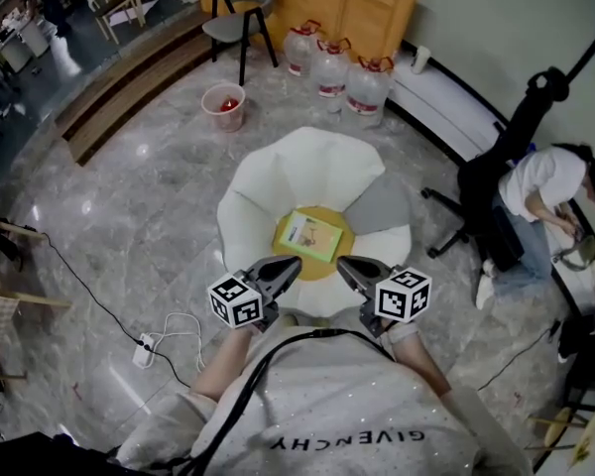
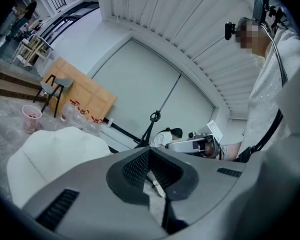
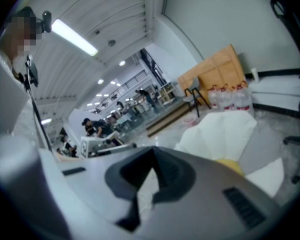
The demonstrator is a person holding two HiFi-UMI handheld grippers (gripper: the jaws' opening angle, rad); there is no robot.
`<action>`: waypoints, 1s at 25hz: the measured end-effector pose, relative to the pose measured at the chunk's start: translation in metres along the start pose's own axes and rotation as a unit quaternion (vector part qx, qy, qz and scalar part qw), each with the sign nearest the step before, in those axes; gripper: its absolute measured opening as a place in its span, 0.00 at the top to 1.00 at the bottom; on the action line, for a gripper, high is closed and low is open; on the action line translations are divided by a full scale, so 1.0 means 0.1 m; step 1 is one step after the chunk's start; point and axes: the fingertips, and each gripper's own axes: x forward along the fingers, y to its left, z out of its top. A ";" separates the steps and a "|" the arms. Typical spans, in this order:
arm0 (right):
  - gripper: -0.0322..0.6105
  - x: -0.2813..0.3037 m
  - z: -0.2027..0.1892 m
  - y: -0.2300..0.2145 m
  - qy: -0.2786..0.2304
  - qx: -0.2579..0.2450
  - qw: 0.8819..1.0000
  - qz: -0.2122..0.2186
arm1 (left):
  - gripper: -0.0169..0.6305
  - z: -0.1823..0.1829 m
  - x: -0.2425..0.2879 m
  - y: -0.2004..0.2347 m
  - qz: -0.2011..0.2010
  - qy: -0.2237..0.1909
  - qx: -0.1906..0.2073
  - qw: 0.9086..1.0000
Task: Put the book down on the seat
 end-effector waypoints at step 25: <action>0.93 -0.12 -0.13 -0.07 0.018 0.000 1.000 -0.009 | 0.94 -0.08 0.00 0.01 0.010 0.000 -0.023 1.000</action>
